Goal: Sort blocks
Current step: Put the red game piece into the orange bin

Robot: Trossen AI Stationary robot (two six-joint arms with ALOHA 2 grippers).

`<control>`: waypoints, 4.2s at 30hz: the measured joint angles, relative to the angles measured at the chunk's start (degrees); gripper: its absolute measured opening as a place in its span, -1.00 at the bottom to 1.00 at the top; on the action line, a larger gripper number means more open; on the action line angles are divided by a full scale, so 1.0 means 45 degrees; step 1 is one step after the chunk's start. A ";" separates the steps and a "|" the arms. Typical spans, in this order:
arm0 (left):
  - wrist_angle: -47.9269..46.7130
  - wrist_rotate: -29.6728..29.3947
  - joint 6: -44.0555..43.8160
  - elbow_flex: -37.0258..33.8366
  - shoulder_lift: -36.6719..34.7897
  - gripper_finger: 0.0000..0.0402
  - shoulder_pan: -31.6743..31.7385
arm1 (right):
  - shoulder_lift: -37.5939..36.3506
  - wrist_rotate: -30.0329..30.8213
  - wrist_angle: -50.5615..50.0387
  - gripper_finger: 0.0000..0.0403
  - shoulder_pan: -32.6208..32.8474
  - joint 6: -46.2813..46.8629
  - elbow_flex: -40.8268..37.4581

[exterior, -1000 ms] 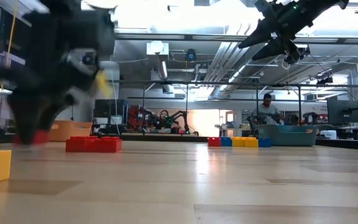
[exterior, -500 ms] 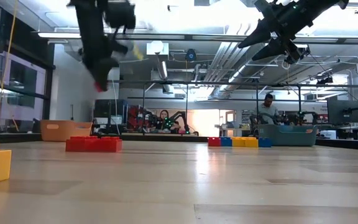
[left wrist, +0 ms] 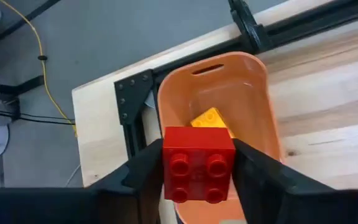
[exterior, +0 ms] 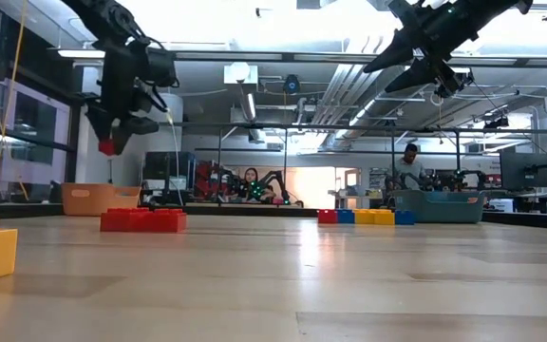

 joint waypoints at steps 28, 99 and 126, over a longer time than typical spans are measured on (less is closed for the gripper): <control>0.0320 0.4933 -0.0856 0.0005 -0.0128 0.11 -1.0677 | 0.0000 -0.0160 -0.0004 -0.22 0.0005 -0.0106 0.0000; -0.3013 -0.1044 -0.4868 -0.0786 -0.2537 -0.50 -0.5224 | 0.0000 -0.0136 -0.0260 -0.22 0.0004 0.0370 0.0000; 0.0073 0.1217 -0.4812 -0.1287 -0.2492 0.47 -0.1964 | 0.0000 -0.0413 0.0004 -0.22 0.0005 0.0336 0.0000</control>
